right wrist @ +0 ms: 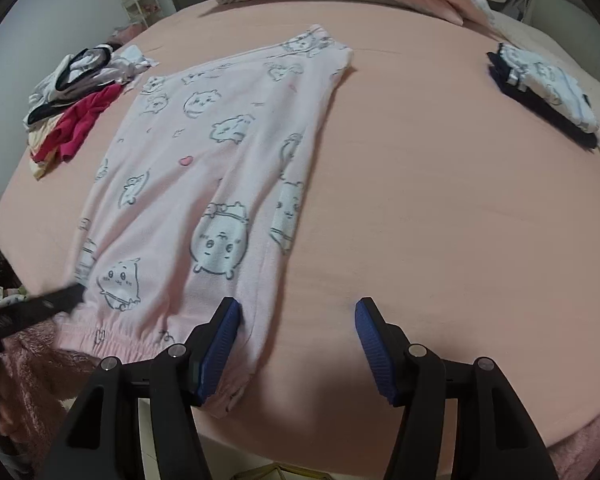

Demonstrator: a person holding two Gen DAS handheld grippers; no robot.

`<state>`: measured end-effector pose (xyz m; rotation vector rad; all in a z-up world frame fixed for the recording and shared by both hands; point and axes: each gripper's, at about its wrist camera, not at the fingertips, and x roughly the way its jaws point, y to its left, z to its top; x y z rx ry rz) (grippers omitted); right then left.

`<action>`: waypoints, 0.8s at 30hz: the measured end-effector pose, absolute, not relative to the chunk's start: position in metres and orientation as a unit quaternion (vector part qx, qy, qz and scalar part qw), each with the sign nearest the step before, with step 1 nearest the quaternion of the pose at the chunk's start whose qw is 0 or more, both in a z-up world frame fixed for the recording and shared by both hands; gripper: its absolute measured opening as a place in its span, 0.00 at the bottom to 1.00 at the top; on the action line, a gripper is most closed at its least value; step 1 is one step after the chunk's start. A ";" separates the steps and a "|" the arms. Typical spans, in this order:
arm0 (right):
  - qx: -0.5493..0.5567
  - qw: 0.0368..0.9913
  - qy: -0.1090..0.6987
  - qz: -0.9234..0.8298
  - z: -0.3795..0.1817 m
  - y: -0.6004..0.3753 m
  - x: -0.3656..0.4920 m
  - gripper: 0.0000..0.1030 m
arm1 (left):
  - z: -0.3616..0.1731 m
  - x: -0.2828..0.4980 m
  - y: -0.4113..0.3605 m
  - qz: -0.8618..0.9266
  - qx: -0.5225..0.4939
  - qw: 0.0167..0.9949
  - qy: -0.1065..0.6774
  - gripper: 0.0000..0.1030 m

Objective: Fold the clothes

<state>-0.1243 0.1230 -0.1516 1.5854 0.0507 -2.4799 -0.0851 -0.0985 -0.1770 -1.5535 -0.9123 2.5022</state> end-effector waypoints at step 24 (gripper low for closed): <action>0.514 0.123 0.020 -0.849 -0.140 0.124 -0.127 0.63 | -0.144 -0.097 -0.064 0.867 -0.463 0.048 -0.180 0.06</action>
